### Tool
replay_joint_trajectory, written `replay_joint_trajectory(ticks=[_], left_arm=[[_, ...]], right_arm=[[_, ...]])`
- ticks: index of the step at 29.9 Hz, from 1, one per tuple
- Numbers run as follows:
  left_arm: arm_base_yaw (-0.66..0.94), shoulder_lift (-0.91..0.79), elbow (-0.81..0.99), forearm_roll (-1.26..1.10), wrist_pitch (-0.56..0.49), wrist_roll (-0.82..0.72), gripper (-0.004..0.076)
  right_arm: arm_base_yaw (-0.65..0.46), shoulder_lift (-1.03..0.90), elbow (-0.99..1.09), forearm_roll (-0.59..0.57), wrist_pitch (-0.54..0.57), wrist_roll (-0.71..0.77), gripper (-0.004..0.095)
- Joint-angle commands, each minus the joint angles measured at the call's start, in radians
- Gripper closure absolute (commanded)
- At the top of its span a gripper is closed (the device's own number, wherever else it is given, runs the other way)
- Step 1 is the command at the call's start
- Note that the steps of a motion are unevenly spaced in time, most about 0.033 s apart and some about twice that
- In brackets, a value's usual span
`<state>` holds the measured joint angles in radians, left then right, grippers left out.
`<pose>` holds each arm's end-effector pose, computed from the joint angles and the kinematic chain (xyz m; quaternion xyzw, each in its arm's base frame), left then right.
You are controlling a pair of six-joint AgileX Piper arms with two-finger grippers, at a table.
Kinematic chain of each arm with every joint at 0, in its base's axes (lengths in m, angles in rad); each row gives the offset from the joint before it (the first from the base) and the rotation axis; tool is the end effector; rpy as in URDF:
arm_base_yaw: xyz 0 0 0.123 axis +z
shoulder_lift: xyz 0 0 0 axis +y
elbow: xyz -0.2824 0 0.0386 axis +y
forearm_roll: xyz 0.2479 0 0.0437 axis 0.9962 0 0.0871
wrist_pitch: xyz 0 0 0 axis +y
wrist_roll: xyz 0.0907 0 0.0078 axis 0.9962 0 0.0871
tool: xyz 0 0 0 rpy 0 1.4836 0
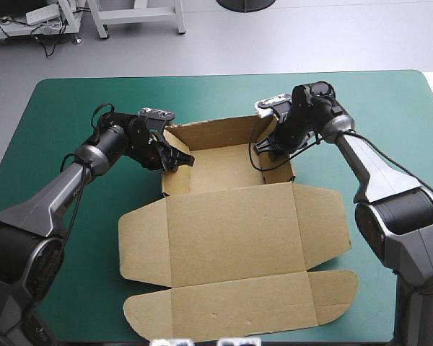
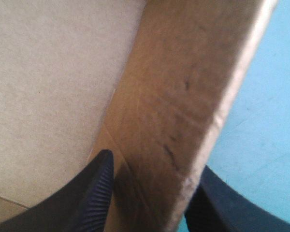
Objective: Fold the box
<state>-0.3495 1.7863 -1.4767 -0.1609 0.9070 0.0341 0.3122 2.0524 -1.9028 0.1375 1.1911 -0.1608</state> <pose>0.3592 -0.1432 0.2752 0.1516 0.9613 -0.1060 0.2041 0.4199 0.1477 0.2759 -0.2162 0.9612 0.0788 0.1521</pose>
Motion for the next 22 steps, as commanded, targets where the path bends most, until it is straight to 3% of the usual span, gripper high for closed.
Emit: replay_joint_trajectory(ticks=[1,5,15,22], left_arm=[[-0.009,-0.045,-0.022,-0.047,-0.049,0.001,0.0332],[-0.009,-0.045,-0.022,-0.07,-0.083,-0.061,0.0265],[-0.009,-0.045,-0.124,-0.056,-0.066,-0.078,0.0265],[-0.009,-0.045,-0.303,0.024,0.083,-0.078,0.0265]], right_arm=[[-0.001,-0.058,-0.071,-0.011,0.0,-0.013,0.0481],[-0.001,-0.058,-0.105,-0.011,0.014,-0.013,0.0472],[-0.004,-0.072,-0.141,-0.058,0.048,-0.01,0.0438],[-0.004,-0.107,-0.141,-0.055,0.053,-0.006,0.0438]])
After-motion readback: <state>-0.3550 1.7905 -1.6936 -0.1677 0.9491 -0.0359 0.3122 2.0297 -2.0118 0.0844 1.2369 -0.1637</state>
